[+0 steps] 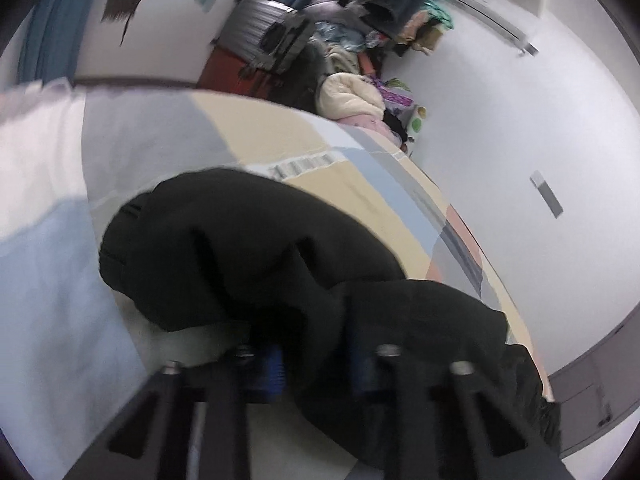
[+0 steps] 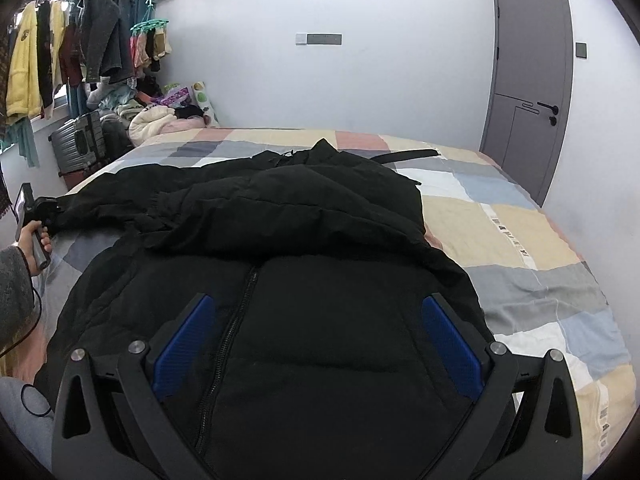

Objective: Fold large clothes

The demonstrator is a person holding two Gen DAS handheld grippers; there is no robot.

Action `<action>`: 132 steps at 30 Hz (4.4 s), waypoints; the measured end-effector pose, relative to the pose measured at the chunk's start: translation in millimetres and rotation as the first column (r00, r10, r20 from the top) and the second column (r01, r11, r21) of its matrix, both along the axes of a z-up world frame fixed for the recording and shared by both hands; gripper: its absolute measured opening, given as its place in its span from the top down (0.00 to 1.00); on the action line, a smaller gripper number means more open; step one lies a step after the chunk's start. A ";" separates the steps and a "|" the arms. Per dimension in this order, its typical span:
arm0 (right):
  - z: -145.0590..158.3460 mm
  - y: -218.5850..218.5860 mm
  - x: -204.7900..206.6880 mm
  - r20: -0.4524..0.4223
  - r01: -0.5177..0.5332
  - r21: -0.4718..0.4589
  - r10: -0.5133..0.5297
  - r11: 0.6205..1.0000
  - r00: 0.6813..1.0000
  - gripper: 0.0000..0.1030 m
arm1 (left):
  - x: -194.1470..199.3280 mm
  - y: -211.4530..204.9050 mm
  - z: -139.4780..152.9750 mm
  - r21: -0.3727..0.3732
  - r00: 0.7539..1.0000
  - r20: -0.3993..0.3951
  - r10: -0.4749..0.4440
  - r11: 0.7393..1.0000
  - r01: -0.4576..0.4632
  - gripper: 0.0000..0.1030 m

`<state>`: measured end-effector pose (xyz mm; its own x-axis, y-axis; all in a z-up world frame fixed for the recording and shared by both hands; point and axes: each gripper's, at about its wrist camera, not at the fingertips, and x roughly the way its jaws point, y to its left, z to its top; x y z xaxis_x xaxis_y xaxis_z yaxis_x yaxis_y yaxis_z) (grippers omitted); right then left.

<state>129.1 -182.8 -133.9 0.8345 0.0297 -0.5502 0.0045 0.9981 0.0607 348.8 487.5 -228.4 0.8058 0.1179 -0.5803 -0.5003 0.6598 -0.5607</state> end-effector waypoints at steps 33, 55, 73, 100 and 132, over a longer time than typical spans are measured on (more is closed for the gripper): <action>31.5 -88.5 -39.2 0.154 -0.029 0.079 0.017 0.996 0.988 0.00 | -59.1 -306.7 324.4 0.613 0.947 0.147 -0.287 0.778 0.141 0.98; -3.3 -133.5 -27.3 0.114 0.027 0.204 -0.051 0.978 0.992 0.00 | -15.6 -683.4 200.7 0.735 0.611 -0.180 -0.771 0.307 0.605 0.98; -25.1 -142.0 -7.0 0.061 0.031 0.244 -0.048 0.969 0.997 0.00 | 24.5 -700.7 84.1 0.501 0.554 -0.258 -0.792 0.381 0.777 0.98; 0.1 -119.9 -13.0 0.094 -0.011 0.247 -0.013 0.969 0.995 0.00 | -92.8 -507.2 165.5 0.621 0.753 -0.170 -0.636 0.524 0.583 0.18; -76.3 -133.0 235.7 -0.019 -0.106 0.571 0.142 0.814 0.990 0.12 | 12.8 -387.8 51.9 0.386 0.821 -0.342 -0.457 0.729 0.566 0.18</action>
